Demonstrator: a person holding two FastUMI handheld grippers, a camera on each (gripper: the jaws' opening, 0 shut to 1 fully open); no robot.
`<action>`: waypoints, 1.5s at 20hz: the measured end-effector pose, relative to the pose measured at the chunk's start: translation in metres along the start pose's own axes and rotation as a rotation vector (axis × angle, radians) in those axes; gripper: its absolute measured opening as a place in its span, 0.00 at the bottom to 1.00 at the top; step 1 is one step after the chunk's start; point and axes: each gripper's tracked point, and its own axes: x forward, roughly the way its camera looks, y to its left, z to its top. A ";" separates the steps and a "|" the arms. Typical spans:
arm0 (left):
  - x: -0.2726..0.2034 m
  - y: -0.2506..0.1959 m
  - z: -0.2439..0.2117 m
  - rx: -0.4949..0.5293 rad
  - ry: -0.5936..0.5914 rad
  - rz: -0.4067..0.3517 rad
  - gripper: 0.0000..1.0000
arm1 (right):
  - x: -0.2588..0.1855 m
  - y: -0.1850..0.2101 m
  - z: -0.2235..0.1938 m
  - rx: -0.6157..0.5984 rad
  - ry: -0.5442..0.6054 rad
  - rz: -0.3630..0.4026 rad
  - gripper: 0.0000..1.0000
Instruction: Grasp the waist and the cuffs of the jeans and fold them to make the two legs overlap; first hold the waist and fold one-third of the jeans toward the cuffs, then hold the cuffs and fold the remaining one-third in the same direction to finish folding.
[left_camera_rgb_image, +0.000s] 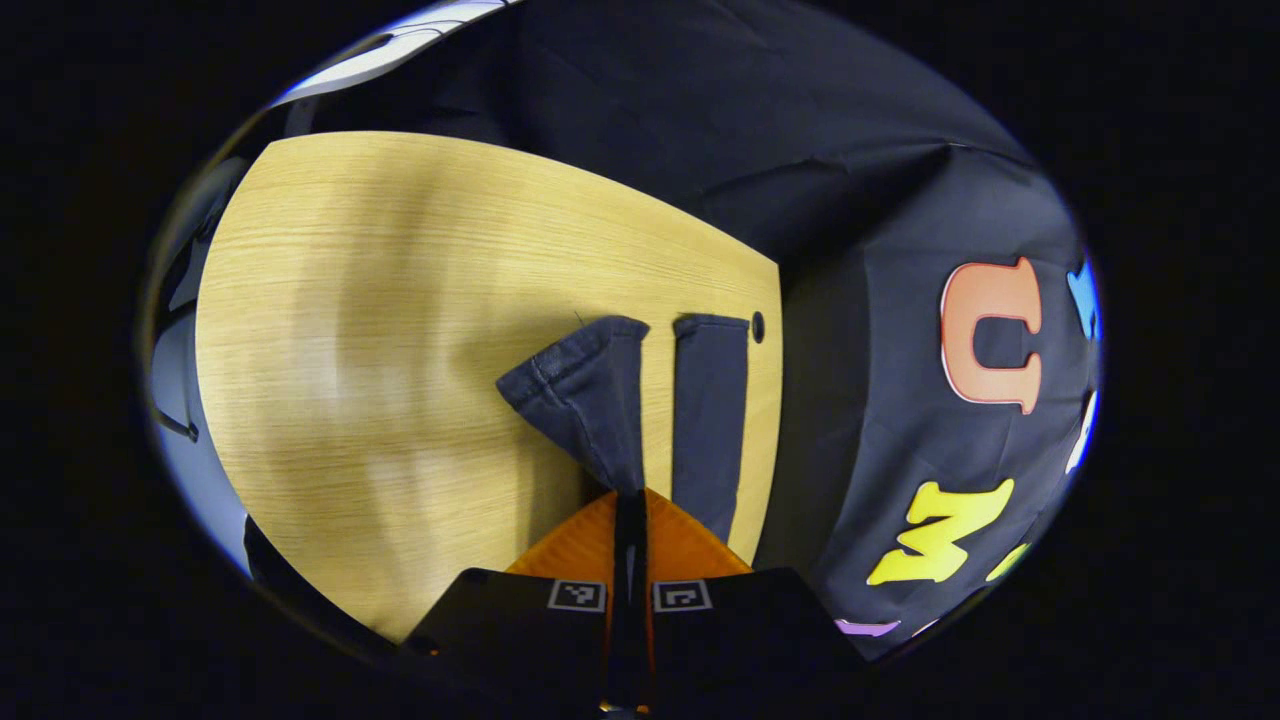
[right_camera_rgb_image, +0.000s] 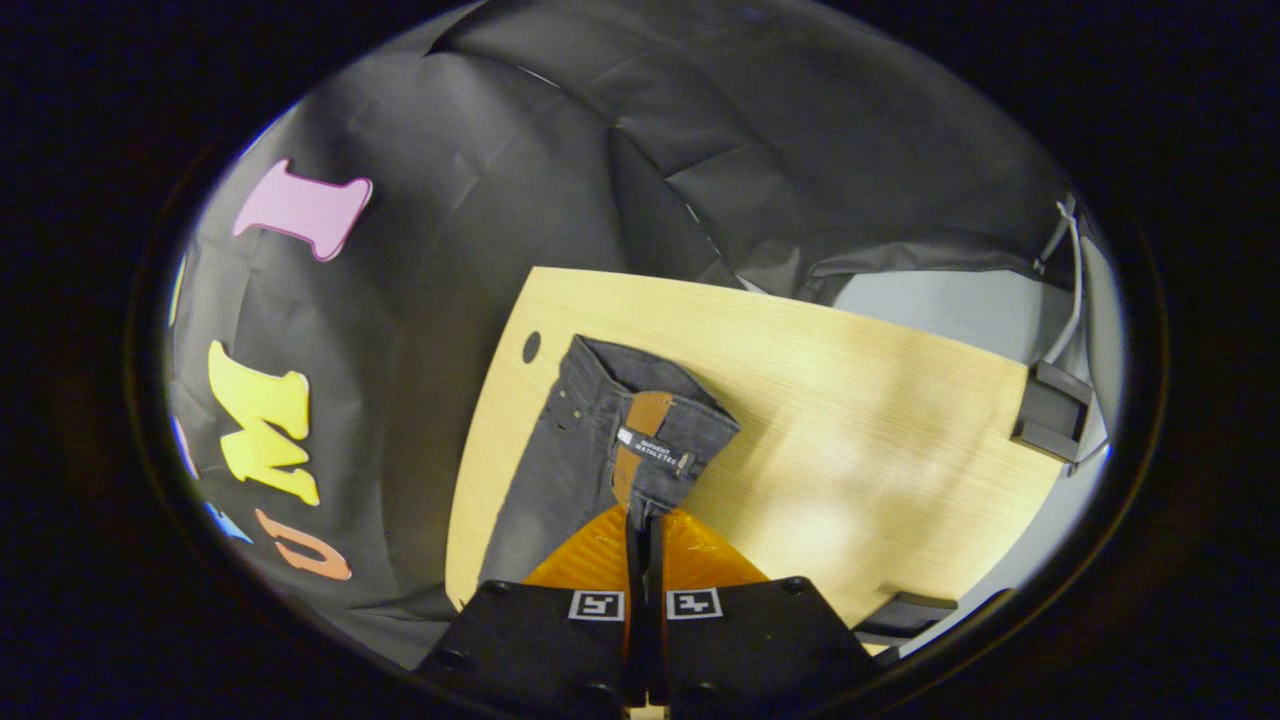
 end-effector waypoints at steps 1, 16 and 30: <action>0.002 -0.010 0.001 0.015 0.013 -0.007 0.03 | 0.000 0.009 0.004 -0.010 -0.002 0.005 0.00; 0.140 -0.163 0.021 0.335 0.146 -0.054 0.03 | 0.107 0.145 0.065 -0.166 0.024 0.012 0.01; 0.273 -0.104 0.026 0.395 0.234 0.170 0.05 | 0.246 0.135 0.061 -0.241 0.049 -0.074 0.08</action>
